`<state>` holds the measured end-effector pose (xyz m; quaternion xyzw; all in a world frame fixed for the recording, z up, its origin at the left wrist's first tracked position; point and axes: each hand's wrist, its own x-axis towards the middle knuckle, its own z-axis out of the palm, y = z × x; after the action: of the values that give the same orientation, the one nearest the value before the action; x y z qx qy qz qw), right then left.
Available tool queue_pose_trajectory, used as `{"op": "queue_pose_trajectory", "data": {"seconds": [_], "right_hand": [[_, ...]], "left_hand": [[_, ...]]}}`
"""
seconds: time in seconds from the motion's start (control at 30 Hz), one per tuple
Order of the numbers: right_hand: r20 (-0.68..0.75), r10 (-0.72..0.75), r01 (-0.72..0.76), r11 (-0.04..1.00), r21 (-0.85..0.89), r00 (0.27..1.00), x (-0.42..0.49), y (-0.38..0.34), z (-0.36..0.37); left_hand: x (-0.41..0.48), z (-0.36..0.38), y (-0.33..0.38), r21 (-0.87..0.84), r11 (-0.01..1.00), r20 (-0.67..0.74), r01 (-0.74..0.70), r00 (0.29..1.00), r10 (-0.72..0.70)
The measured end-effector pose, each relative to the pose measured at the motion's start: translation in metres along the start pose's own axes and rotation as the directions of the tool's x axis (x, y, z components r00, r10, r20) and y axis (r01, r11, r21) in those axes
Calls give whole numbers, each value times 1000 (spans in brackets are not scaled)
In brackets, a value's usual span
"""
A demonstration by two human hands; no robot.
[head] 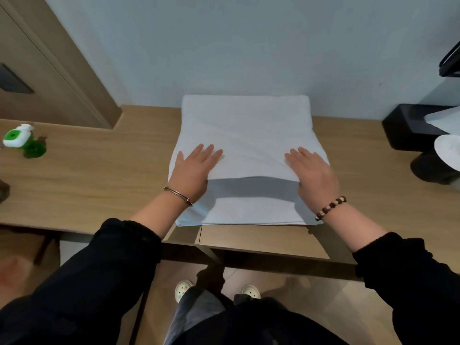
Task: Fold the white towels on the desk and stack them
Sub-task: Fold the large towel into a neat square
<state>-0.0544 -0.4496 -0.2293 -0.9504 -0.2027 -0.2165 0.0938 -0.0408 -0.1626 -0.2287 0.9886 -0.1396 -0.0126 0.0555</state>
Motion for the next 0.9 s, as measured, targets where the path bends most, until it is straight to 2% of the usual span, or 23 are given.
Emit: {"op": "queue_pose_trajectory", "data": {"seconds": [0.13, 0.2, 0.23, 0.27, 0.33, 0.37, 0.4, 0.53, 0.63, 0.73, 0.83, 0.87, 0.9], "right_hand": [[-82, -93, 90, 995, -40, 992, -24, -1, -8], [-41, -126, 123, 989, -80, 991, -41, -2, -5], [60, -125, 131, 987, -94, 990, -48, -3, -1], [231, -103, 132, 985, -114, 967, -54, -4, 4], [553, -22, 111, 986, -127, 833, -66, -5, 16], [621, 8, 94, 987, -131, 784, -70, -5, 20], [644, 23, 79, 989, -129, 765, -73, -5, 24], [619, 51, 31, 992, -120, 784, -67, -6, 25], [428, 93, -73, 995, -62, 899, -49, -6, 11], [208, 110, -110, 994, -9, 972, -18, -1, -3], [-67, 35, -41, 995, -88, 997, -1, 3, -6], [-77, -14, 3, 989, -145, 997, -5, 4, -4], [14, -67, 68, 978, -197, 998, -14, 5, 2]], "left_hand": [[-30, 12, 10, 82, 994, -151, -76, 985, 88], [-43, 27, 13, 138, 986, -123, -90, 987, 107], [-48, 36, 15, 155, 984, -39, -86, 995, 93], [-52, 46, 16, 167, 983, 70, -70, 996, 59], [-56, 63, 19, 190, 981, 245, -34, 969, -14], [-57, 69, 21, 189, 982, 277, -21, 960, -33], [-57, 72, 22, 179, 984, 279, -11, 960, -40], [-54, 68, 20, 144, 990, 258, 3, 965, -41], [-41, 49, 18, 87, 995, 169, 43, 984, -58], [-19, 20, 11, 75, 996, 9, 43, 999, -44], [-7, 0, 3, 226, 973, -259, -51, 960, 110], [-9, 4, 0, 290, 954, -317, -81, 932, 175], [-14, 12, -1, 343, 932, -335, -121, 911, 241]]}}
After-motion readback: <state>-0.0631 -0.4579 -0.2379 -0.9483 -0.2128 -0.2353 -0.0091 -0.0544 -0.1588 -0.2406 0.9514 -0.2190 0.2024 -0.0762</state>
